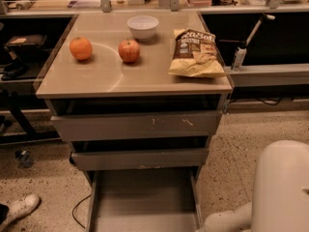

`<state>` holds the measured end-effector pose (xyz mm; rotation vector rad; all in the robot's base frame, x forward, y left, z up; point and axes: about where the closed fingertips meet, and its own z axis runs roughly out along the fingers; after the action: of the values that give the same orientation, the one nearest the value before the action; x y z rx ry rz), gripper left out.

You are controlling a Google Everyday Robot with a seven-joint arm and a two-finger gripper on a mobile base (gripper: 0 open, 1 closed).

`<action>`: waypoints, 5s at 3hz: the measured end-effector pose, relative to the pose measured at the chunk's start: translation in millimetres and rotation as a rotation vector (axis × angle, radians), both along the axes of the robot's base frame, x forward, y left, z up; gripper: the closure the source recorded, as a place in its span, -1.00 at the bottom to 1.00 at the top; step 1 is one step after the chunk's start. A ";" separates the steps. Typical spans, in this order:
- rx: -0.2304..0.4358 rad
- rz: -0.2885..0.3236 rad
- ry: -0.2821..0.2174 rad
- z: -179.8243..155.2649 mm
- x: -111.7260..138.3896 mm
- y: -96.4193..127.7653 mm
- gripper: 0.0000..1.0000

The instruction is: Close bottom drawer

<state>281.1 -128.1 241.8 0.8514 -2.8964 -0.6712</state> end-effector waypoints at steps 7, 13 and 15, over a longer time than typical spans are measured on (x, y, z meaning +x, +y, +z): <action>0.095 -0.355 -0.130 -69.1 96.3 17.9 1.00; 0.141 -0.560 -0.329 -41.2 238.8 5.3 1.00; 0.122 -0.579 -0.358 -41.5 251.3 2.2 1.00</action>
Offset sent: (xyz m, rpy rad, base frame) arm 0.0080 0.0128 -0.0512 0.0646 0.0279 -0.1147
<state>532.4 -125.9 200.3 0.1196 -3.4905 -0.8031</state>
